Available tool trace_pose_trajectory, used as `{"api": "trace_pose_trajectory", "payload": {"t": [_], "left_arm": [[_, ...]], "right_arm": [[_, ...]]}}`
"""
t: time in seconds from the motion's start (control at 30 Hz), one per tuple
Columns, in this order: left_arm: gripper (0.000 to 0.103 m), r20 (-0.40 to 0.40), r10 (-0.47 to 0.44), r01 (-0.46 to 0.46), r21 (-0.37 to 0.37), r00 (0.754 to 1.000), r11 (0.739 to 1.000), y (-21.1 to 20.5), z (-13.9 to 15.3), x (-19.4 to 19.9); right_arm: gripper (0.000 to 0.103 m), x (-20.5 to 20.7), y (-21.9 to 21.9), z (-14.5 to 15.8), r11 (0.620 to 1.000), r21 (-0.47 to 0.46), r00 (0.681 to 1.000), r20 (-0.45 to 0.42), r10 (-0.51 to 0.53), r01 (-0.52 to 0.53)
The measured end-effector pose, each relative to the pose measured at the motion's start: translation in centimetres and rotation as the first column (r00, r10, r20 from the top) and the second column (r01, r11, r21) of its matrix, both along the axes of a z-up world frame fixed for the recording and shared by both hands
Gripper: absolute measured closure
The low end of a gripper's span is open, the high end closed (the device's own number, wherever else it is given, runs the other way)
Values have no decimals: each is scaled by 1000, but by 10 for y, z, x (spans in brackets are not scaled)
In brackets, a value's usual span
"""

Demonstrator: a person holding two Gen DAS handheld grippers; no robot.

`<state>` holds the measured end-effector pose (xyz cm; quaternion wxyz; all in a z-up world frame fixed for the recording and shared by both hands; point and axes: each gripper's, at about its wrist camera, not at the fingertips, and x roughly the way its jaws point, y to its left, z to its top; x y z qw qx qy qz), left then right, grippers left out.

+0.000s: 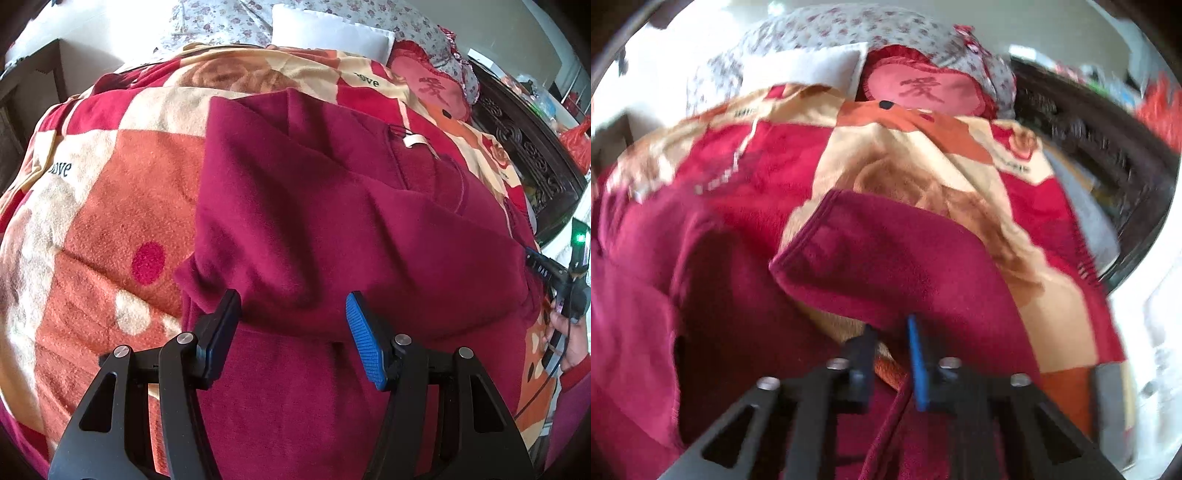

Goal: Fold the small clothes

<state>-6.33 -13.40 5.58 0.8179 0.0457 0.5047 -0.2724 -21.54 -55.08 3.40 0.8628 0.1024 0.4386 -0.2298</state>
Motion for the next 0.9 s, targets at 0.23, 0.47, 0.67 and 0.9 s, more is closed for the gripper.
{"api": "trace_pose_trajectory", "payload": {"t": [0.23,0.47,0.67,0.9], "left_arm": [[44,41,-22,23,-19,999,1000,2,15,-5],[44,44,22,-18,-80,999,997,21,33,-1],[44,89,68,-58,-112,994,992,47,58,2],[44,103,77,-65,-110,992,992,63,59,2]], "right_arm": [[94,-58,-16,89,982,189,938,344,-40,-28],[98,-74,32,203,949,84,831,510,221,-304],[98,-40,98,241,876,-19,743,521,420,-482],[52,-14,98,174,918,129,882,355,311,-376]]}}
